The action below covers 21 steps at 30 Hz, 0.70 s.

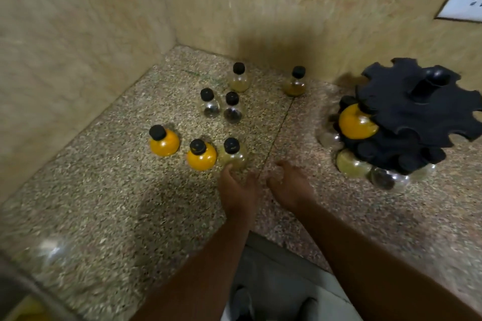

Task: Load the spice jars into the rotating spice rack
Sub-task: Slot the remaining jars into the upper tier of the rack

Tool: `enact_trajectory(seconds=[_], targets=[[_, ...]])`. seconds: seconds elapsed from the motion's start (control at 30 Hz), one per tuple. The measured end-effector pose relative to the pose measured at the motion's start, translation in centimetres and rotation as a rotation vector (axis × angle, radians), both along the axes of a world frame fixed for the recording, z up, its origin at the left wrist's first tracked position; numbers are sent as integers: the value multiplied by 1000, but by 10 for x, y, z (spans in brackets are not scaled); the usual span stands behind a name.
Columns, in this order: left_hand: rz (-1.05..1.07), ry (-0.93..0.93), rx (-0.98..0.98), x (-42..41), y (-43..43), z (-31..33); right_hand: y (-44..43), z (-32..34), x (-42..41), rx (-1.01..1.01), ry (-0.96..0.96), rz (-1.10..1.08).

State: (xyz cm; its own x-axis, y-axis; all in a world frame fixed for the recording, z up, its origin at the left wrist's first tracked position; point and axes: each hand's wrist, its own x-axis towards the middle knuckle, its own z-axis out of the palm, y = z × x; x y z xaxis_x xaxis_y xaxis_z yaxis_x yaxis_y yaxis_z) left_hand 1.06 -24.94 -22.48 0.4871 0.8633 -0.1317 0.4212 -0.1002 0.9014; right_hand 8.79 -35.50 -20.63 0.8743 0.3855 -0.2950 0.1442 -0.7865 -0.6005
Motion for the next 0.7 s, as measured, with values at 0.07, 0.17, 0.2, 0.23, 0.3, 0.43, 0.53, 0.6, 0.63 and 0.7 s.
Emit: enact_trajectory(seconds=[0.07,0.17,0.2,0.23,0.3,0.43,0.53,0.6,0.63,0.7], targets=[[38,-10,14,-4,10,0,16,-9,-4,-156,20,109],[-14,3,145,-1,22,8,27,-19,-11,-347,42,218],[-49,0,187,1,28,10,28,-22,-11,-380,50,230],[-83,-1,220,4,34,12,28,-24,-10,-397,56,243],[-151,26,264,9,48,14,29,-24,-6,-413,67,274],[-247,66,261,19,70,17,28,-24,0,-424,63,287],[-272,87,273,23,78,19,28,-27,-2,-432,62,289],[-290,94,303,24,78,20,28,-27,-1,-436,64,281],[-300,97,324,23,77,21,28,-26,0,-434,61,281],[-315,92,359,21,73,19,28,-25,0,-415,59,278]])
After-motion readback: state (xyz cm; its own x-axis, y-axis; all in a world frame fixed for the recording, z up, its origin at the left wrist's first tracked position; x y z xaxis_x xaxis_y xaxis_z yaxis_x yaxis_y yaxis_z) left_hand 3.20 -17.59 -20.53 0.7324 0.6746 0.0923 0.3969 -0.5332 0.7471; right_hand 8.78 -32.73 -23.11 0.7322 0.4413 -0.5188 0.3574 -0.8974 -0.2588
